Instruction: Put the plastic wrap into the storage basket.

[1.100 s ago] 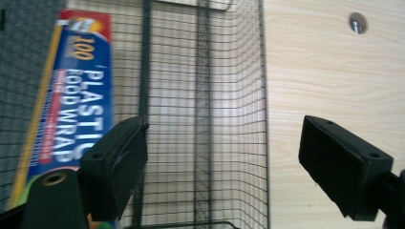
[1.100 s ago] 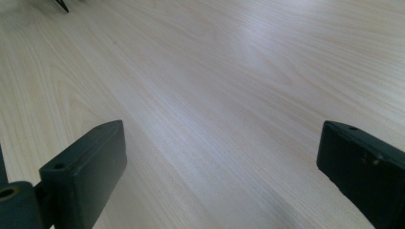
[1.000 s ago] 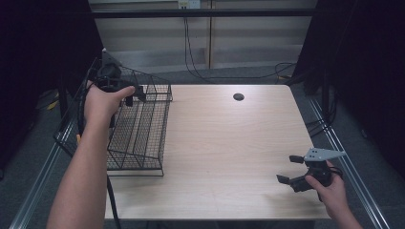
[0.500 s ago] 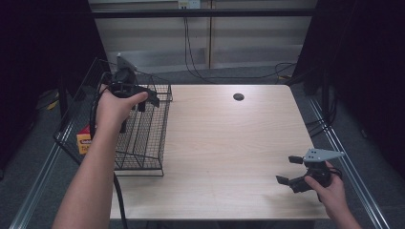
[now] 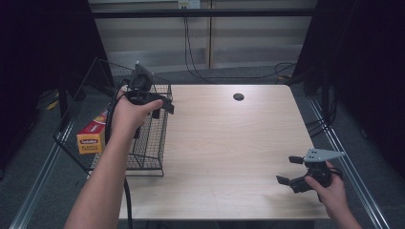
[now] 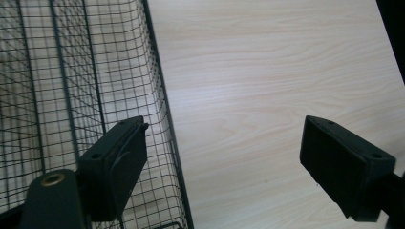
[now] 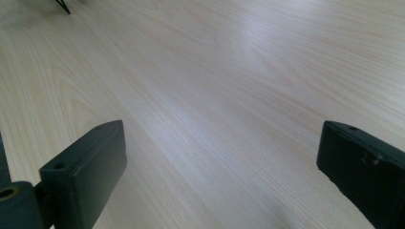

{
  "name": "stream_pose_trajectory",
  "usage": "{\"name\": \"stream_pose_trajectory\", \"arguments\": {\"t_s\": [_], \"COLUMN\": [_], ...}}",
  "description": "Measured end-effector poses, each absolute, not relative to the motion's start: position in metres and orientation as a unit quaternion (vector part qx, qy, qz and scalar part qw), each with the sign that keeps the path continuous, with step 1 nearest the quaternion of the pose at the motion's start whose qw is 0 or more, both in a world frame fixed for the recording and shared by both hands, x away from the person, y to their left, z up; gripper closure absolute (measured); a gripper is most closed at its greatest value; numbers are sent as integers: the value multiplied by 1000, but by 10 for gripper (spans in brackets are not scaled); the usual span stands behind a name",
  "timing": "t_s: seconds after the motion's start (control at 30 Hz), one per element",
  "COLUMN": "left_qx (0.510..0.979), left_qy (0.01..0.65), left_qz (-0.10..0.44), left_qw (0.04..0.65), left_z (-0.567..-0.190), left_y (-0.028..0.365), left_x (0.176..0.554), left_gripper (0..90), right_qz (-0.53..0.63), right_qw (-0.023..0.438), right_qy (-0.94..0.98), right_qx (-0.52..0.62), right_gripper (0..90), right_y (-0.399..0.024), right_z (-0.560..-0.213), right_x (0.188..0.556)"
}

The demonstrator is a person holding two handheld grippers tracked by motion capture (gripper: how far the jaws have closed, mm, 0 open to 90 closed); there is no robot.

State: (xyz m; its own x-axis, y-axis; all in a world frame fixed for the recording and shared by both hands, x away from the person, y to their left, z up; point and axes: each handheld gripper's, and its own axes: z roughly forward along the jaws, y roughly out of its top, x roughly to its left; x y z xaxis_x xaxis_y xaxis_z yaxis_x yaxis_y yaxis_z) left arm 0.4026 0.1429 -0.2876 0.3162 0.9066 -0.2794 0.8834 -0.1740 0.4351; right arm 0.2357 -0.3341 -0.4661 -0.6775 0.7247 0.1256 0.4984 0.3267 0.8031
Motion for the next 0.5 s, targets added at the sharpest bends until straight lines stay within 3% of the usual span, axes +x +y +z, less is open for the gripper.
{"name": "stream_pose_trajectory", "arguments": {"t_s": [0.5], "left_qx": [785], "left_qy": [559], "left_qz": [25], "left_qw": [267], "left_z": [-309], "left_y": [120], "left_x": [395], "left_gripper": [167], "right_qz": [436], "right_qw": [128], "right_qy": [806], "right_qx": [378], "right_gripper": [31], "right_y": [-333], "right_z": [-466], "right_x": [235]}}
